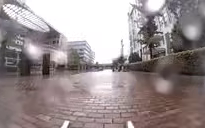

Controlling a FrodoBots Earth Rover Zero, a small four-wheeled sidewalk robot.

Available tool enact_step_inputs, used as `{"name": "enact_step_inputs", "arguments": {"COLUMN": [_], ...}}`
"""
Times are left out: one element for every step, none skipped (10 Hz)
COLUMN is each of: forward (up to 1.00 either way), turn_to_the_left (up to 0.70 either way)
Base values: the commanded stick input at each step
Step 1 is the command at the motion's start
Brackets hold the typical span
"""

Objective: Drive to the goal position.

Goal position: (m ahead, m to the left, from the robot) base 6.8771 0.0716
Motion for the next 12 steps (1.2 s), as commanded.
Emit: {"name": "enact_step_inputs", "arguments": {"forward": [0.7, 0.7, 0.7, 0.7, 0.7, 0.7, 0.7, 0.7, 0.7, 0.7, 0.7, 0.7], "turn_to_the_left": [0.0, 0.0, 0.0, 0.0, 0.0, 0.0, 0.0, 0.0, 0.0, 0.0, 0.0, 0.0]}}
